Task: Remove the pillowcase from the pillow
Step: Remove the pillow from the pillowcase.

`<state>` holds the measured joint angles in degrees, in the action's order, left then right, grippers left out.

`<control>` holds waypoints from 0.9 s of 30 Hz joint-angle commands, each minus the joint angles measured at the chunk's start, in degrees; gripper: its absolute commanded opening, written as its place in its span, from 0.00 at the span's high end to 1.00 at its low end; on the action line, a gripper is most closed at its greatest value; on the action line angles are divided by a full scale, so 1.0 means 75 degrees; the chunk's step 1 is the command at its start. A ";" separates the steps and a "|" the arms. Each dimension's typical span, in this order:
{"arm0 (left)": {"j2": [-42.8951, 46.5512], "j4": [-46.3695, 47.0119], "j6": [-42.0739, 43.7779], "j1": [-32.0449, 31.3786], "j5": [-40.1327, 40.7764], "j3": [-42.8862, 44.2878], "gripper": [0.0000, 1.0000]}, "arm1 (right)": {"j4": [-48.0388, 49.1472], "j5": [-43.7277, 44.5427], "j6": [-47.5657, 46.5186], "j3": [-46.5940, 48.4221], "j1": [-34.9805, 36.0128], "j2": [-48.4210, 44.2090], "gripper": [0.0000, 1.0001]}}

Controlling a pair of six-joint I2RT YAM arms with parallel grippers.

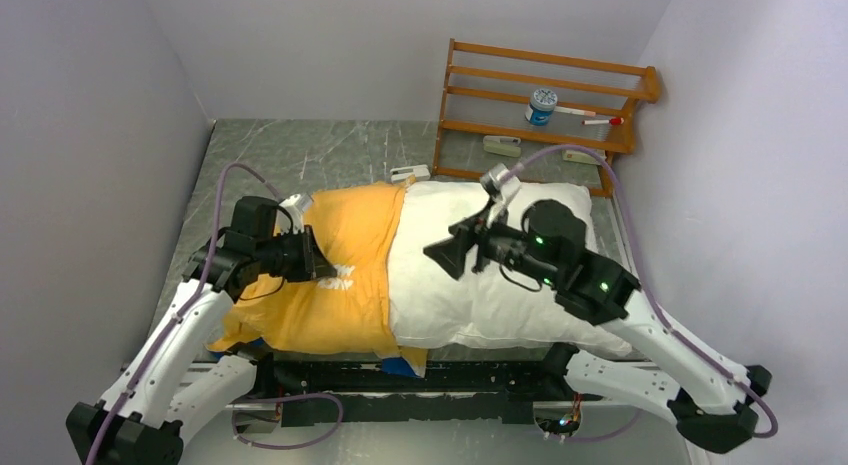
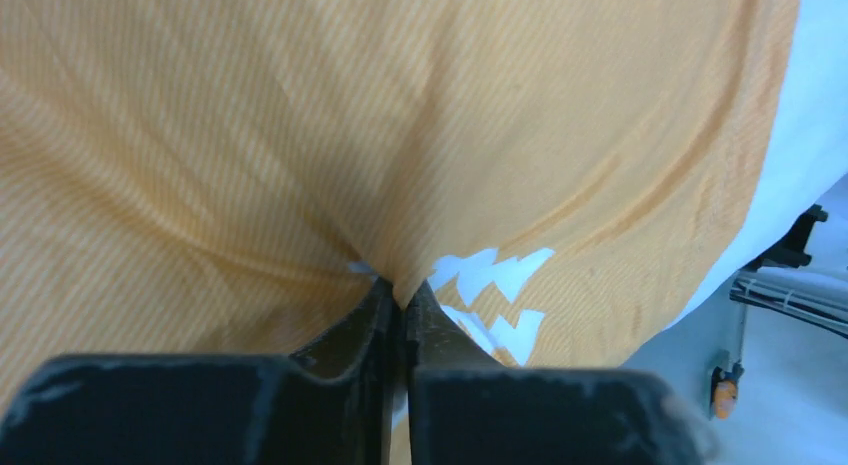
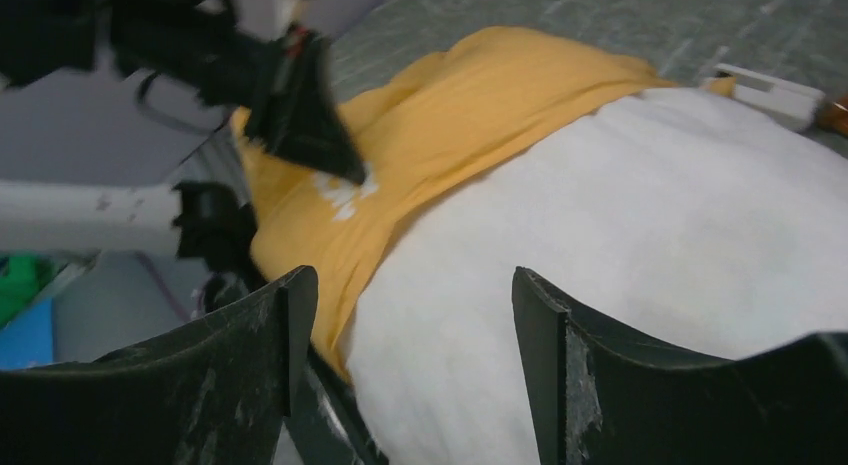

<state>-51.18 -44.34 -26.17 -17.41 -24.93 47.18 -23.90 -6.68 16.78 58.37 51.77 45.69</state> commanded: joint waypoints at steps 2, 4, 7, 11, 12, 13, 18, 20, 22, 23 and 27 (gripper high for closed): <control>0.0416 -0.0455 0.0595 0.0036 0.0162 0.0027 0.95 | -0.1541 0.2870 0.0711 0.0943 -0.0044 0.2001 0.25; 0.0594 -0.0615 0.0610 0.0036 0.0310 0.0127 0.95 | -0.2041 0.3325 0.0581 0.1234 -0.0047 0.2881 0.23; 0.0908 -0.0798 0.0483 0.0036 0.0860 0.0337 0.95 | -0.2550 0.4255 0.0946 0.1298 -0.0047 0.4114 0.23; 0.1330 -0.1407 -0.0003 0.0042 0.2928 0.1035 0.95 | -0.2134 0.5958 0.1982 -0.0033 -0.0078 0.3897 0.38; 0.1447 -0.1476 -0.0087 0.0037 0.3405 0.1144 0.95 | -0.1789 0.5713 0.1966 -0.0536 -0.0134 0.3588 0.44; 0.1529 -0.1592 -0.0149 0.0036 0.4109 0.1258 0.95 | -0.1486 0.5167 0.1940 -0.1103 -0.0219 0.3271 0.52; 0.1159 -0.1628 0.0155 0.0036 0.4330 0.1636 0.89 | -0.0642 0.3675 0.2506 -0.2527 -0.0399 0.2367 0.82; 0.0785 -0.1344 0.0327 0.0042 0.3599 0.1643 0.64 | -0.0463 0.3331 0.2715 -0.2801 -0.0401 0.2320 0.86; 0.0515 -0.0923 0.0359 0.0038 0.3039 0.1671 0.36 | -0.0346 0.3089 0.2866 -0.2921 -0.0407 0.2358 0.86; 0.0431 -0.0609 0.0387 0.0045 0.2821 0.1677 0.26 | -0.0312 0.2990 0.2904 -0.2936 -0.0400 0.2397 0.86; -0.0350 0.0367 0.0456 0.0046 0.2352 0.1880 0.03 | -0.0321 0.2834 0.2893 -0.2923 -0.0399 0.2462 0.86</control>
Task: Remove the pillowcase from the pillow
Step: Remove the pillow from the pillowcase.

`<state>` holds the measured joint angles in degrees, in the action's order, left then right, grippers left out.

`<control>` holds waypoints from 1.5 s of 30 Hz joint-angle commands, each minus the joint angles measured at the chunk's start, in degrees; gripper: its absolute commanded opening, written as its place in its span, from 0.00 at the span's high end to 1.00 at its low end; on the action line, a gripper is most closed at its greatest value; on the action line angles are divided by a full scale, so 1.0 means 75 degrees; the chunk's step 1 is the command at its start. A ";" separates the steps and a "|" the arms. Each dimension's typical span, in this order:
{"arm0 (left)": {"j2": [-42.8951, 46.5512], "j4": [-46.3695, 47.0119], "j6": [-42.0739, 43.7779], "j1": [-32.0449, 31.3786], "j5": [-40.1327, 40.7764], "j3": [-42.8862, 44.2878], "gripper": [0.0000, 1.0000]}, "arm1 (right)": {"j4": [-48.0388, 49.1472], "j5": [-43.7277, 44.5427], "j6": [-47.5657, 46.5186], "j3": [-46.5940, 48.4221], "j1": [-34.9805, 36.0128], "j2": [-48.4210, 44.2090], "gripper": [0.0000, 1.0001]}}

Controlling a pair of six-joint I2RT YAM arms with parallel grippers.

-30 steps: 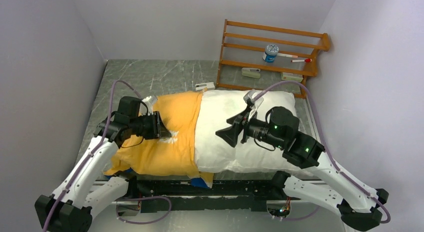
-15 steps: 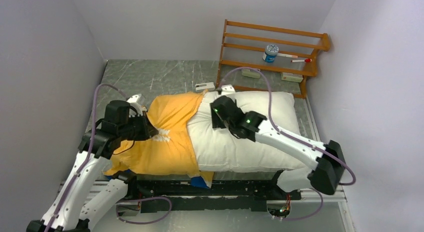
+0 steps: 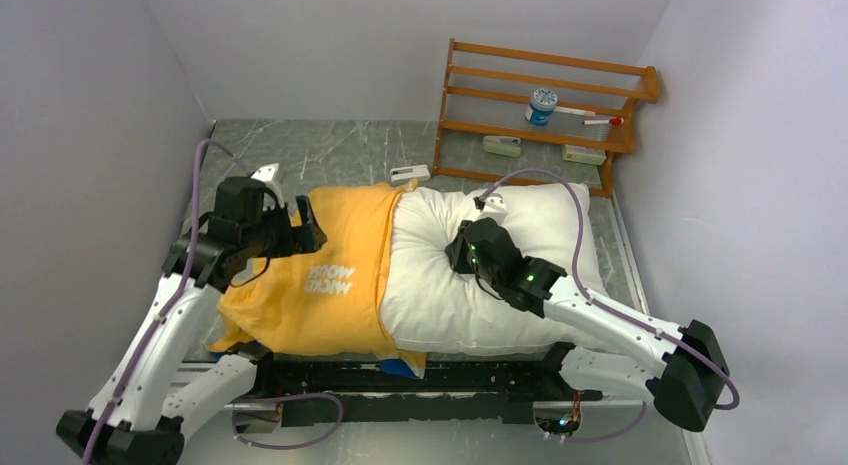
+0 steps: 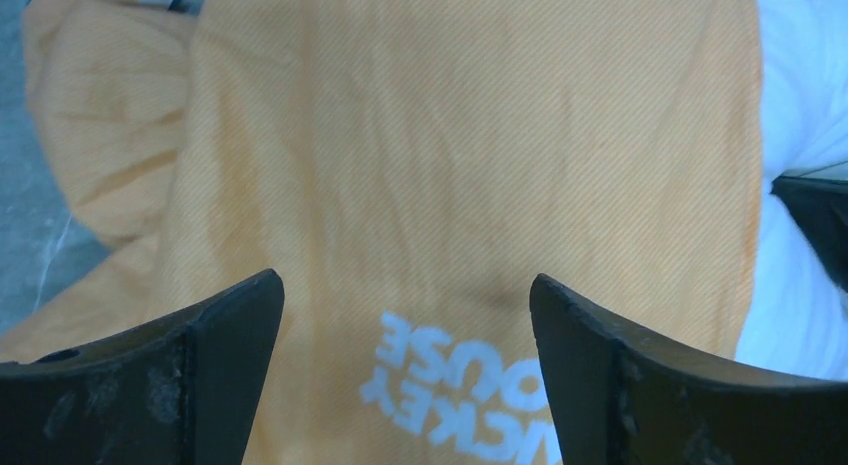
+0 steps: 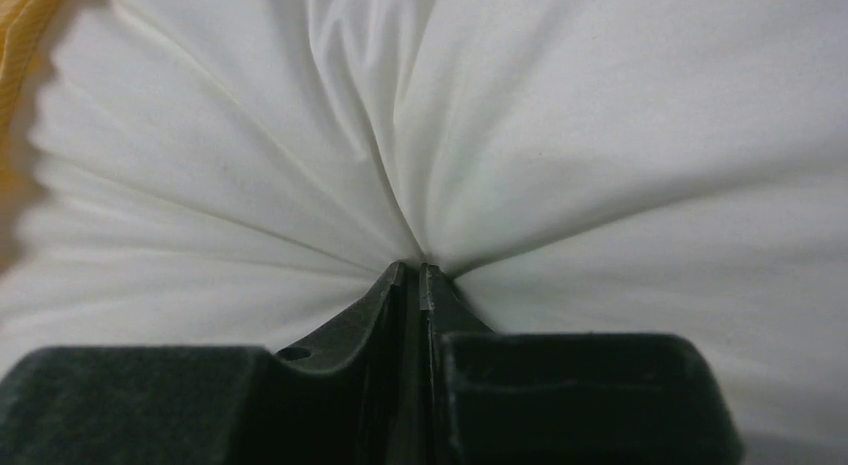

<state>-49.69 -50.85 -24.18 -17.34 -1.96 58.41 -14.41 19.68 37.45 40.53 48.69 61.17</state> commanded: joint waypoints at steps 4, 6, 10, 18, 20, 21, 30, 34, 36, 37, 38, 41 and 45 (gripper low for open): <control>-0.1834 0.2215 0.0184 0.0039 -0.1687 0.0605 0.03 | -0.1685 -0.0728 0.0018 -0.0563 0.0013 0.0356 0.86; -0.2395 0.2743 0.0065 0.0038 -0.1662 0.0402 0.03 | -0.1735 -0.0799 -0.0023 -0.0586 0.0016 0.0275 0.84; -0.3526 0.3514 -0.0073 0.0051 -0.2794 -0.0021 0.19 | -0.1977 -0.0893 -0.0145 -0.0475 0.0017 -0.0015 0.81; -0.2116 0.4052 0.0481 -0.0402 -0.3506 -0.0947 0.95 | -0.1736 -0.1887 -0.1690 0.0827 0.0024 -0.1479 0.50; -0.1611 0.3757 0.0702 -0.0439 -0.3413 -0.1016 0.95 | -0.1598 -0.2146 -0.2228 0.1403 0.0019 -0.1554 0.41; -0.1378 0.3670 0.0766 -0.0457 -0.3484 -0.1050 0.95 | -0.1574 -0.2165 -0.2540 0.1717 0.0022 -0.1508 0.38; 0.0419 0.2642 0.0639 -0.0512 -0.3521 -0.1038 0.95 | -0.2164 -0.0644 -0.5302 0.3878 -0.0242 0.0201 0.14; 0.0627 0.2383 0.0580 -0.0512 -0.3629 -0.1124 0.95 | -0.2878 -0.3509 -0.5021 0.4608 -0.1193 0.1624 0.11; 0.0692 0.2346 0.0545 -0.0512 -0.3597 -0.1115 0.95 | -0.3014 -0.4397 -0.4804 0.4618 -0.1418 0.2301 0.11; 0.0710 0.2331 0.0539 -0.0512 -0.3547 -0.1095 0.95 | -0.2956 -0.4799 -0.4844 0.4494 -0.1486 0.2481 0.11; 0.0720 0.2302 0.0538 -0.0512 -0.3512 -0.1062 0.95 | -0.2866 -0.5082 -0.4864 0.4351 -0.1556 0.2634 0.10; 0.0719 0.2154 0.0558 -0.0512 -0.3374 -0.0899 0.95 | -0.3088 -0.5799 -0.5102 0.4180 -0.1617 0.3017 0.23; 0.0771 0.1821 0.0610 -0.0512 -0.2579 -0.0697 0.95 | -0.3140 -0.6018 -0.5012 0.3691 -0.1622 0.2801 0.85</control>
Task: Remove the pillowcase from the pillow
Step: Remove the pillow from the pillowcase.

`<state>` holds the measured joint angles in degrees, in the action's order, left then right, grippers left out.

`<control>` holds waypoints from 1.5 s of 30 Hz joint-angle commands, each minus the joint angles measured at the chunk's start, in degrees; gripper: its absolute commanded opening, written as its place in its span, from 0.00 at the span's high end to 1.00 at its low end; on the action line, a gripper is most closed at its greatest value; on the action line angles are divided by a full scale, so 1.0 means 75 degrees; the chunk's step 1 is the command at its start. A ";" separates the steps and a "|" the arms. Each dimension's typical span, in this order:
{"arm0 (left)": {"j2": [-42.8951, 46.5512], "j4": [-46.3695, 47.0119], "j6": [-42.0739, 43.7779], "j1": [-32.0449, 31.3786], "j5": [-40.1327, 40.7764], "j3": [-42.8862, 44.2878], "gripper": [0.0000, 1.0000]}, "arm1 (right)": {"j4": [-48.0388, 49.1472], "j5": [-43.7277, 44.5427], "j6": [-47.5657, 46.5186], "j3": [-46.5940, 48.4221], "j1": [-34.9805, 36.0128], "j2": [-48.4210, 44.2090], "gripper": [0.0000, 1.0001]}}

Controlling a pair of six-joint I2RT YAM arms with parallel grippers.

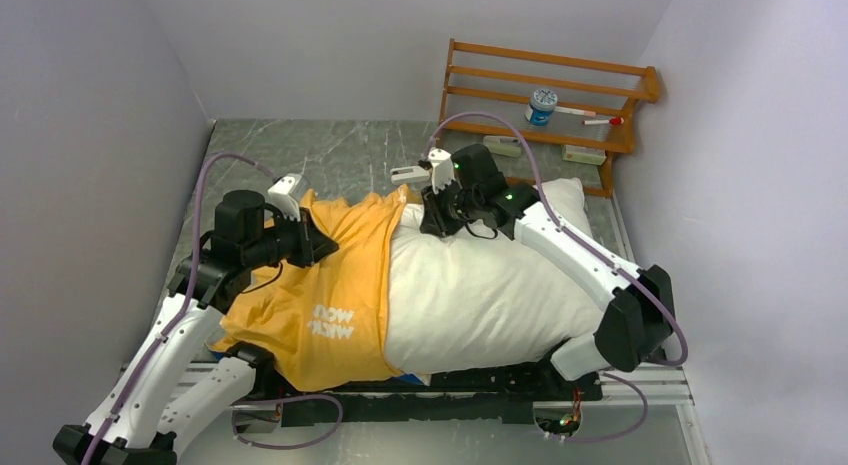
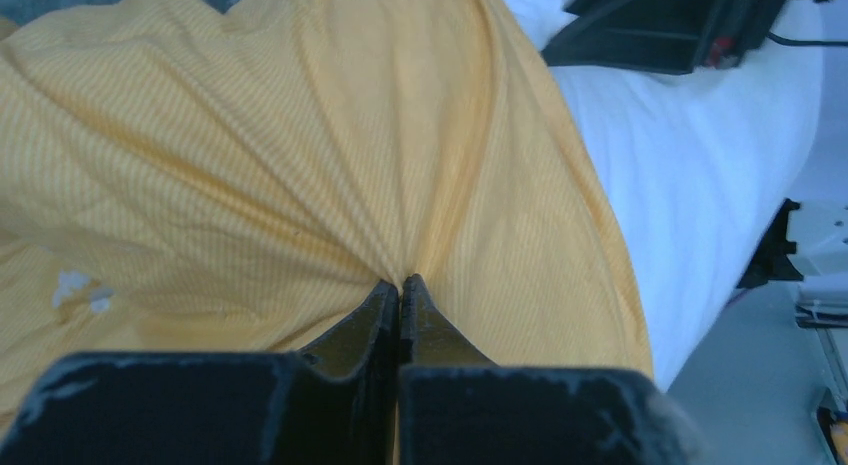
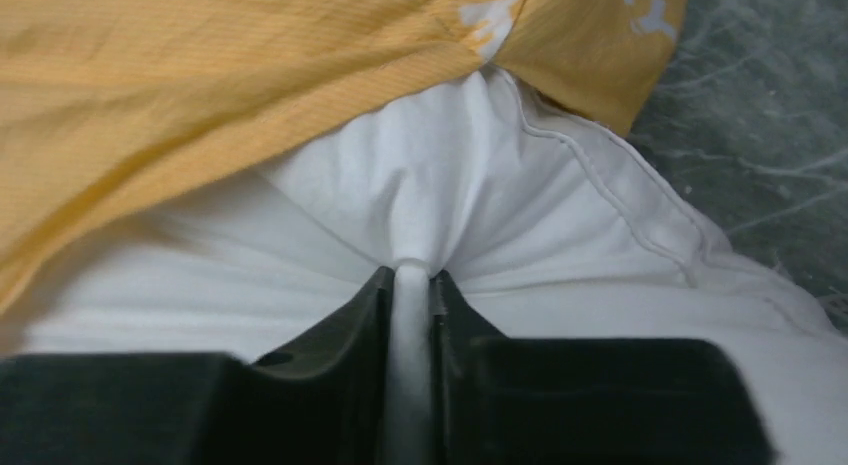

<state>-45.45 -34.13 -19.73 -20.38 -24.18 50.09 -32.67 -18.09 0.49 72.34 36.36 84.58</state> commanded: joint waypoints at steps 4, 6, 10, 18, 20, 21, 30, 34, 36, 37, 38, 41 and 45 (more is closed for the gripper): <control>0.0163 -0.0699 -0.0154 -0.0107 0.1598 0.0609 0.95 | -0.0476 -0.0350 0.0508 -0.1627 0.0026 -0.1250 1.00; -0.0004 -0.0688 -0.0209 -0.0107 0.1800 0.0658 0.88 | -0.0309 -0.0440 0.0619 -0.2236 0.0018 -0.1883 1.00; -0.0500 -0.0236 -0.0299 -0.0107 0.1260 0.0780 0.42 | 0.0760 -0.1229 0.1131 -0.3502 0.0168 -0.3173 1.00; -0.2185 0.0209 -0.0495 -0.0107 0.1487 0.1860 0.04 | 0.0316 -0.0876 0.1379 -0.4132 0.0208 -0.3450 1.00; -0.2708 0.0120 -0.0583 -0.0107 0.1580 0.1989 0.05 | 0.0344 -0.0846 0.1459 -0.4216 0.0214 -0.3579 1.00; -0.2849 0.0184 -0.0616 -0.0107 0.1563 0.1958 0.09 | 0.0347 -0.0817 0.1502 -0.4219 0.0222 -0.3651 1.00; -0.2519 -0.0556 -0.0339 -0.0086 0.3645 0.1900 0.95 | 0.0263 0.0381 0.1828 -0.4137 0.0214 -0.4009 1.00; -0.2414 -0.1500 -0.0086 0.0130 0.5000 0.2262 0.95 | 0.0287 0.1036 0.2014 -0.4097 0.0219 -0.4043 1.00; -0.2365 -0.1724 -0.0046 0.0368 0.5298 0.2299 0.95 | 0.0302 0.1368 0.2102 -0.4069 0.0206 -0.4082 1.00; -0.2324 -0.1780 -0.0028 0.0530 0.5414 0.2300 0.95 | 0.0308 0.1525 0.2148 -0.4061 0.0214 -0.4112 1.00; -0.2275 -0.1813 0.0011 0.0718 0.5480 0.2271 0.95 | 0.0302 0.1668 0.2203 -0.4050 0.0203 -0.4141 1.00; -0.2157 -0.1831 0.0250 0.1353 0.5058 0.2235 0.95 | 0.0320 0.1787 0.2225 -0.4032 0.0192 -0.4218 1.00; -0.1964 -0.1605 0.0505 0.1534 0.3466 0.2121 0.95 | 0.0421 0.1523 0.2187 -0.4053 0.0192 -0.4185 1.00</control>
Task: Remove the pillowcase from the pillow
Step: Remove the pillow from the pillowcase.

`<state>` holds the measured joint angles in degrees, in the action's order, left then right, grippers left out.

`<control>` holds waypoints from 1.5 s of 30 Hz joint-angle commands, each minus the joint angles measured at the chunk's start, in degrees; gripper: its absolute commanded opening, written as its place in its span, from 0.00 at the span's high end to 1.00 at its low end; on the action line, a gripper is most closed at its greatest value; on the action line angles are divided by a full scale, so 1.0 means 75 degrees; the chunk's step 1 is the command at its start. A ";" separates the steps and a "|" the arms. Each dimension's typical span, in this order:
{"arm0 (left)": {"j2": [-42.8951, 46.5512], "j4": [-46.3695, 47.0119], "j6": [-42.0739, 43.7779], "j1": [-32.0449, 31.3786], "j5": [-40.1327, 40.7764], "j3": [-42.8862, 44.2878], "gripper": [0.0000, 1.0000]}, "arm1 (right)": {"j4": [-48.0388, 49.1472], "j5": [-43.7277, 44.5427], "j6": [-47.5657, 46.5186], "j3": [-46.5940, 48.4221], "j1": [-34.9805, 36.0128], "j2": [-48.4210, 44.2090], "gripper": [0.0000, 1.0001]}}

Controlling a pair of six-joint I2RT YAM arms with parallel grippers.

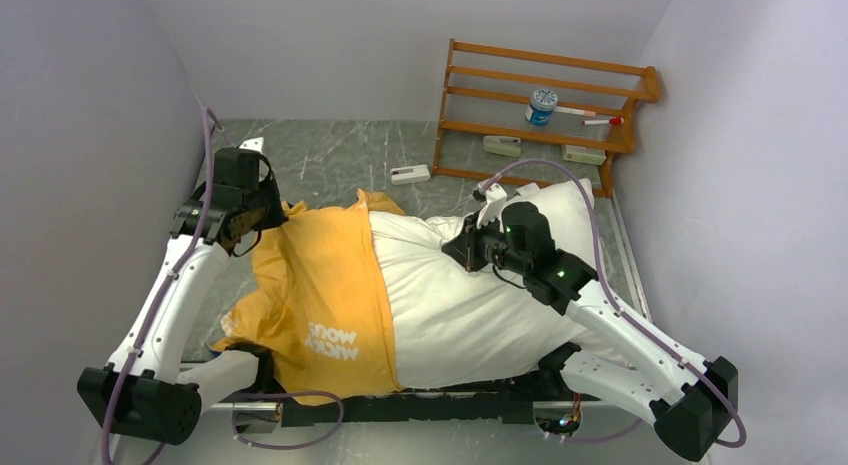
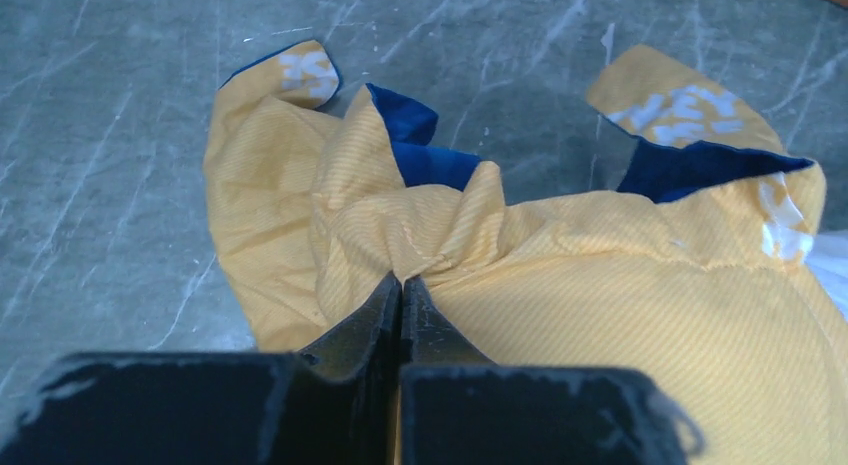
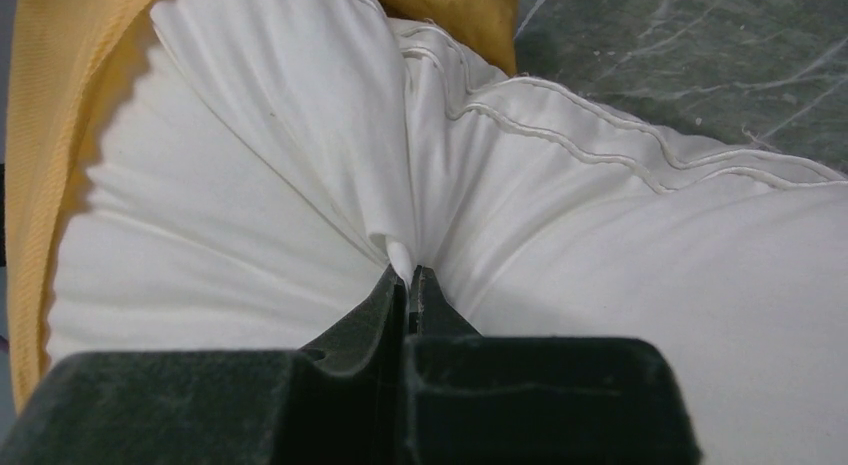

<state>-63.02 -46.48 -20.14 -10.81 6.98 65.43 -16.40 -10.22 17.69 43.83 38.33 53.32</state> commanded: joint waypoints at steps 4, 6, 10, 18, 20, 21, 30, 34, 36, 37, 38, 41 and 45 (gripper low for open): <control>0.0544 0.0338 0.0630 0.0258 -0.2261 -0.0025 0.44 | -0.1605 0.0287 0.0003 -0.0221 -0.0070 0.0127 1.00; 0.0577 0.0281 0.0594 0.0257 -0.2690 0.0099 0.29 | -0.1614 0.0412 0.0089 -0.0161 -0.0071 0.0205 1.00; 0.0691 0.0435 0.0658 0.0246 -0.3928 0.0207 0.18 | -0.1572 0.0481 0.0202 -0.0092 -0.0063 0.0272 1.00; 0.0541 0.0760 0.0029 -0.1149 -0.3845 0.0215 0.17 | -0.1450 0.0307 0.0411 -0.0130 -0.0064 0.0441 1.00; 0.0361 0.0735 -0.0074 -0.1419 -0.3712 0.0152 0.18 | -0.1456 0.0250 0.0457 -0.0125 -0.0071 0.0481 1.00; 0.0286 0.0716 -0.0116 -0.1587 -0.3513 0.0129 0.19 | -0.1482 0.0239 0.0473 -0.0116 -0.0062 0.0493 1.00; -0.0401 0.0706 -0.0119 -0.2564 -0.2078 -0.0116 0.27 | -0.1673 0.0374 0.0594 -0.0135 -0.0069 0.0267 1.00; -0.0422 0.0725 -0.0307 -0.2800 -0.1368 -0.0371 0.70 | -0.1780 0.0570 0.0638 -0.0115 -0.0069 0.0215 1.00; -0.0258 0.0698 -0.0439 -0.2794 -0.1034 -0.0489 0.94 | -0.1926 0.0792 0.0696 -0.0083 -0.0067 0.0214 1.00; -0.0160 0.0639 -0.0493 -0.2784 -0.0697 -0.0530 0.95 | -0.1988 0.0934 0.0724 -0.0069 -0.0071 0.0206 1.00; -0.0063 0.0567 -0.0507 -0.2762 -0.0401 -0.0545 0.95 | -0.2047 0.1083 0.0748 -0.0051 -0.0064 0.0204 1.00; 0.0072 0.0076 -0.0428 -0.2445 0.0344 -0.0422 0.95 | -0.2266 0.1760 0.0853 0.0055 -0.0071 0.0155 1.00; 0.0246 -0.0217 -0.0088 -0.1331 0.0416 -0.0310 0.95 | -0.2452 0.2815 0.0937 0.0298 -0.0087 0.0051 1.00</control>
<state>-62.63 -43.27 -23.31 -27.94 2.52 62.39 -19.40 -2.28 25.21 45.84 38.57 55.00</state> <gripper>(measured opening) 0.053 0.019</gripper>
